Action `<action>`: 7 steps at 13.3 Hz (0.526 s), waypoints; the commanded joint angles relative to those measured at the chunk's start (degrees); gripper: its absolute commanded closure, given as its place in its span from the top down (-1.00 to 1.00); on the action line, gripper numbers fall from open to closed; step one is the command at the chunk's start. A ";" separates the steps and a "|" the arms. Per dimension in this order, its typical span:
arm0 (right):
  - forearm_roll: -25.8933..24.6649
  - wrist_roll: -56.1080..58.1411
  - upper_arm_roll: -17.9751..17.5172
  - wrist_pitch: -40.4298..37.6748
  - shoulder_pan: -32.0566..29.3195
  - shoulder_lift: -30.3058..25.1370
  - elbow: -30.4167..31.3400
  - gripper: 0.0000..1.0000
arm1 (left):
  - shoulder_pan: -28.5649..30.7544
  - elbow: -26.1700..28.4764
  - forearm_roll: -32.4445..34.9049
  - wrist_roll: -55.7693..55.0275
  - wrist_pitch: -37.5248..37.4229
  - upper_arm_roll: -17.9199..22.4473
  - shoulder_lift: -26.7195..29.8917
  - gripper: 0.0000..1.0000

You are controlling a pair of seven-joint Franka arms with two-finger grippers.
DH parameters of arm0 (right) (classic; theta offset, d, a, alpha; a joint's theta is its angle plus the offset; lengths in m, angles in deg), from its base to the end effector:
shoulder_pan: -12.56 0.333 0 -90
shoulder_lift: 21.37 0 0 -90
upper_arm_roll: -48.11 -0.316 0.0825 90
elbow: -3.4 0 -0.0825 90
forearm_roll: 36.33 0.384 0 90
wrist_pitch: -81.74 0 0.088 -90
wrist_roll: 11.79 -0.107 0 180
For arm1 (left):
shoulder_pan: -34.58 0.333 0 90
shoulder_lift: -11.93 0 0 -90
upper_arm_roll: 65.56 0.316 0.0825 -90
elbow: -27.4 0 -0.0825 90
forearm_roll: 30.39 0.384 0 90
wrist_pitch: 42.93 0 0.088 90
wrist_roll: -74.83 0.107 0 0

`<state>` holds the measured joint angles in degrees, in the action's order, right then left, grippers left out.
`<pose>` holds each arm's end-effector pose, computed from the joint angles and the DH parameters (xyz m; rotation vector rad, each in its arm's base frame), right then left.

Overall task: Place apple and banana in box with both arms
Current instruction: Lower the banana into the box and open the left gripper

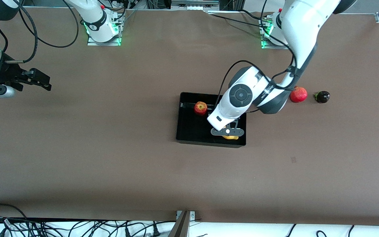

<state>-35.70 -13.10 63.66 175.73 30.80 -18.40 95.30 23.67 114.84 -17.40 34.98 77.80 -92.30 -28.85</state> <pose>0.5734 0.0318 0.5866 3.1379 0.0369 -0.0209 0.5905 -0.3767 0.2675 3.0828 0.0119 -0.1667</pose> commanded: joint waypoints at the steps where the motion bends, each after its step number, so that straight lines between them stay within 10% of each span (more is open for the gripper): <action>1: -0.01 -0.27 -0.26 -0.30 -0.13 0.55 -1.29 1.00 | -0.16 -0.35 5.18 -4.52 3.53 -0.51 -3.42 -1.00; 7: -0.02 -0.27 -0.18 -0.21 -0.22 0.55 -1.29 1.00 | -0.16 2.38 16.28 -14.45 9.26 -0.51 -9.31 -0.71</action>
<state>-35.70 -13.10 63.66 175.73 30.80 -18.28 95.17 23.42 116.00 -4.24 24.28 84.16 -92.75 -36.17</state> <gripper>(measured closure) 0.000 0.665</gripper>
